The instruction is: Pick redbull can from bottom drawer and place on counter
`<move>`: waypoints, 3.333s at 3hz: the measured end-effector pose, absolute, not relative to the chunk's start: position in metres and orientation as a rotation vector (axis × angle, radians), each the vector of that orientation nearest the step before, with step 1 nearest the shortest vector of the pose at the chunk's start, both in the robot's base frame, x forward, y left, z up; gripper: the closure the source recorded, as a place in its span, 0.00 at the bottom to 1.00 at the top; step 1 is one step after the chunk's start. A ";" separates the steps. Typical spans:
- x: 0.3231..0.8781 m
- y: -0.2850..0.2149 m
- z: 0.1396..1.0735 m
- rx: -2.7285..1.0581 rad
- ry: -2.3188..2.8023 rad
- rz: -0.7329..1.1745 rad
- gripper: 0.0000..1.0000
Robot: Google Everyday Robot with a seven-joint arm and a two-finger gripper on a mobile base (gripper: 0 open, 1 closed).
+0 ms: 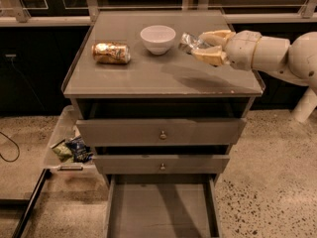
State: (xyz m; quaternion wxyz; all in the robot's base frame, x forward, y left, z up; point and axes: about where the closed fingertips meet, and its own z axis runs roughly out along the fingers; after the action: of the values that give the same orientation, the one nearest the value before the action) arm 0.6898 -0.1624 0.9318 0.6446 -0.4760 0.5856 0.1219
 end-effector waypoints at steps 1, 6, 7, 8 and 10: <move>0.710 -0.167 0.924 -1.038 1.377 0.268 1.00; 0.751 -0.190 0.878 -1.020 1.627 0.374 1.00; 0.753 -0.186 0.866 -1.033 1.658 0.408 1.00; 0.753 -0.186 0.866 -1.033 1.658 0.408 0.81; 0.753 -0.186 0.866 -1.033 1.658 0.408 0.34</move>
Offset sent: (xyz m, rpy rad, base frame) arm 0.0574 -0.0348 -0.0247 0.0209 0.1165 -0.1740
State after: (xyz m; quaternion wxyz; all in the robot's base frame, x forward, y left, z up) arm 0.7526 -0.1861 0.8662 0.5421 -0.4350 0.6981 0.1719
